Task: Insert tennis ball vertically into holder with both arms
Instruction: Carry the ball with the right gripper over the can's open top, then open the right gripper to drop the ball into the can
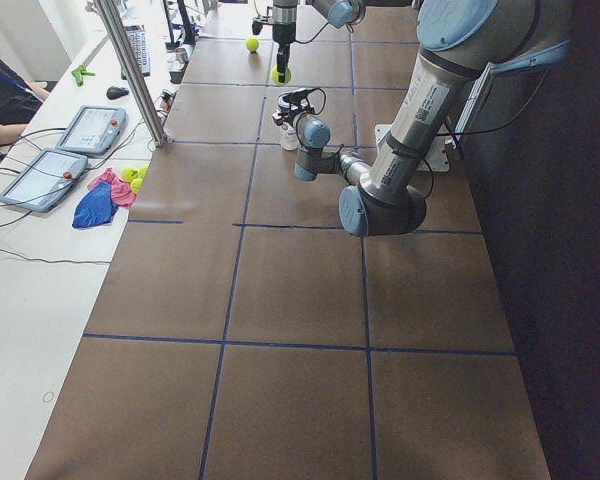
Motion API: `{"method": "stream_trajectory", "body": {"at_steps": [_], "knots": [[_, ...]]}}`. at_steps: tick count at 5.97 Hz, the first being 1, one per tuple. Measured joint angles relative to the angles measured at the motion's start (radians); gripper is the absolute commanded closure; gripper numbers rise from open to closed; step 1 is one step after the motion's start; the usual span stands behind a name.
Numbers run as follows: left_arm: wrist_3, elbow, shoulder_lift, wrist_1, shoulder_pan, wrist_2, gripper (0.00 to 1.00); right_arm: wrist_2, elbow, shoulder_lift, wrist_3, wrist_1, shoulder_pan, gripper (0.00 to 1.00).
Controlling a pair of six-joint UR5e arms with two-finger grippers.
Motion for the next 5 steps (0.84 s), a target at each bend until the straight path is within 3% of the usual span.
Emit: {"method": "stream_trajectory", "body": {"at_steps": [1, 2, 3, 5], "knots": [[0.000, 0.000, 0.000, 0.000, 0.001, 0.000, 0.17, -0.018, -0.025, 0.016, 0.018, 0.000, -0.015, 0.72], [0.000, 0.000, 0.000, 0.000, 0.001, 0.000, 0.17, -0.044, -0.040, 0.026, 0.034, 0.000, -0.036, 0.50], [0.000, 0.000, 0.000, 0.000, 0.001, 0.000, 0.17, -0.060, -0.046, 0.029, 0.040, 0.000, -0.052, 0.02], [0.000, 0.000, 0.000, 0.000, 0.001, 0.000, 0.17, -0.072, -0.048, 0.029, 0.042, 0.000, -0.061, 0.01]]}}
